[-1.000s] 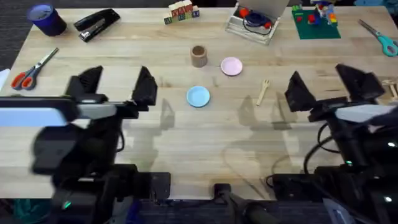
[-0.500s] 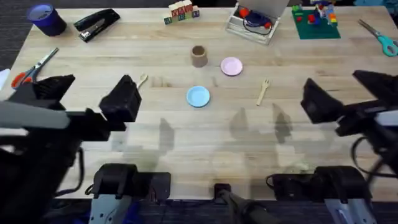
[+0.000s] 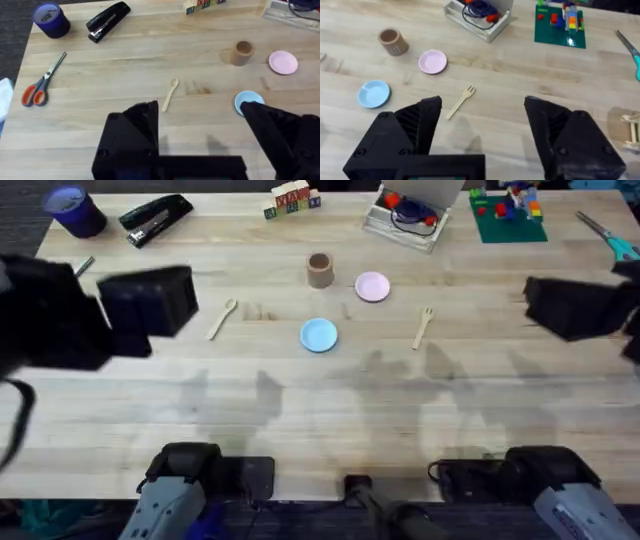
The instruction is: Pick up a utensil and set it on the pink plate, then put the other utensil in the container.
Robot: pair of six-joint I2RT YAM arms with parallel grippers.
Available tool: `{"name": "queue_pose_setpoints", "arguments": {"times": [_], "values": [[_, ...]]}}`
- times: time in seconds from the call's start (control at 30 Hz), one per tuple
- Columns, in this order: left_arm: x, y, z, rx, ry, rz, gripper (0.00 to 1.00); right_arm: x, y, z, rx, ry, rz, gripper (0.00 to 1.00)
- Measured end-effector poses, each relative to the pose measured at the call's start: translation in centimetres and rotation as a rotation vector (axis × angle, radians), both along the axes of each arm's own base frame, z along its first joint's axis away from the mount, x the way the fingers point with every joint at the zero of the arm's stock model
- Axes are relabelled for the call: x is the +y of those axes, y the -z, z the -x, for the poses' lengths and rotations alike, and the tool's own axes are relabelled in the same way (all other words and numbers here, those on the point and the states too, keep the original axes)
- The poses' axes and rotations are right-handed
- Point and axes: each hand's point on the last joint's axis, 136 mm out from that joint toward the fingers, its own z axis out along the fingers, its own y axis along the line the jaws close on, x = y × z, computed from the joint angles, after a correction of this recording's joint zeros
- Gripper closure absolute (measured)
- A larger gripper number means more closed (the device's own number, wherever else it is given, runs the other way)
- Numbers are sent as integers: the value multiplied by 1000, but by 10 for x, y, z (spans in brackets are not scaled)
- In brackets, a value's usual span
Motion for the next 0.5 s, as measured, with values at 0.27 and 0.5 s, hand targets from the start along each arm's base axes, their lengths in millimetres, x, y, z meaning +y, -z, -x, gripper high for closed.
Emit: {"name": "queue_pose_setpoints", "arguments": {"times": [0.27, 0.5], "values": [[0, -5, -13, 175, 7, -11, 8, 0, -26, -2, 150, -4, 5, 7], [1, 16, -21, 394, 7, -13, 8, 0, -30, -8, 262, -4, 5, 7]]}}
